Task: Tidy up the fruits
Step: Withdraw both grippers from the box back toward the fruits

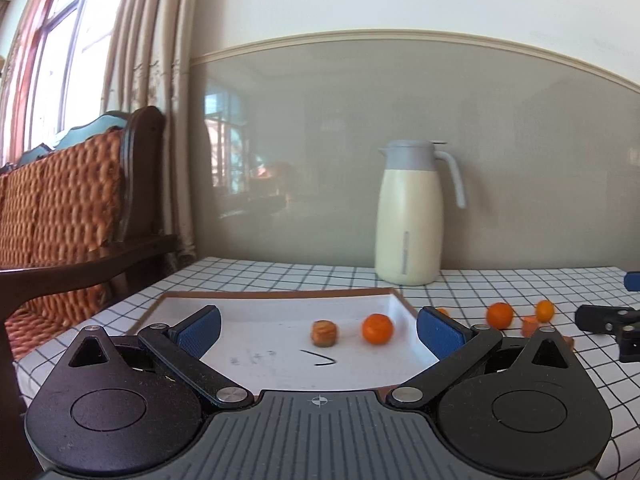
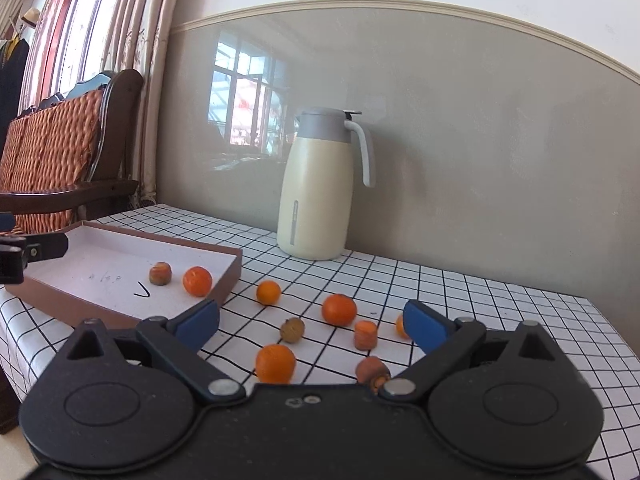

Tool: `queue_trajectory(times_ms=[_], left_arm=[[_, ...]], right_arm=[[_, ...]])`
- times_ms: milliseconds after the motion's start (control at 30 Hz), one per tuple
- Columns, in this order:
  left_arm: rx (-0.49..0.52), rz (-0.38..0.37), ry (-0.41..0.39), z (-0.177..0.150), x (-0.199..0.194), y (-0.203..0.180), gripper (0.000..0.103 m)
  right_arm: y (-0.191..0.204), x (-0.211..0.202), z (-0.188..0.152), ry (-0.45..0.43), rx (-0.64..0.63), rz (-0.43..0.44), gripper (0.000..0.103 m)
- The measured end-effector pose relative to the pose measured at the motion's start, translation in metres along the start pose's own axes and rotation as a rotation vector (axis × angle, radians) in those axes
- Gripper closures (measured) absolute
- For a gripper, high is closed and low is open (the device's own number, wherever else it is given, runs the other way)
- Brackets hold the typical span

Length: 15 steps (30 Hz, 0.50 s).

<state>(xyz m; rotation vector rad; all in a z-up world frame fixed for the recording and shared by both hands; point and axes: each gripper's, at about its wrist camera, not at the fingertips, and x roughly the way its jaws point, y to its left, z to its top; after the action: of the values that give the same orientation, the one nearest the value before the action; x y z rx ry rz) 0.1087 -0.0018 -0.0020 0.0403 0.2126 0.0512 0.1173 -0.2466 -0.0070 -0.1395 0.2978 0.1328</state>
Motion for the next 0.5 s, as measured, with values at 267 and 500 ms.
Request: queue_trajectory(times_ms=[267, 500], left_arm=[[0.049, -0.076, 0.038, -0.005, 0.008, -0.041, 0.0], [0.081, -0.136, 0.057, -0.008, 0.011, -0.067, 0.0]], right_arm=[[-0.024, 0.001, -0.01, 0.037, 0.051, -0.049, 0.013], [-0.04, 0.002, -0.02, 0.065, 0.06, -0.072, 0.025]])
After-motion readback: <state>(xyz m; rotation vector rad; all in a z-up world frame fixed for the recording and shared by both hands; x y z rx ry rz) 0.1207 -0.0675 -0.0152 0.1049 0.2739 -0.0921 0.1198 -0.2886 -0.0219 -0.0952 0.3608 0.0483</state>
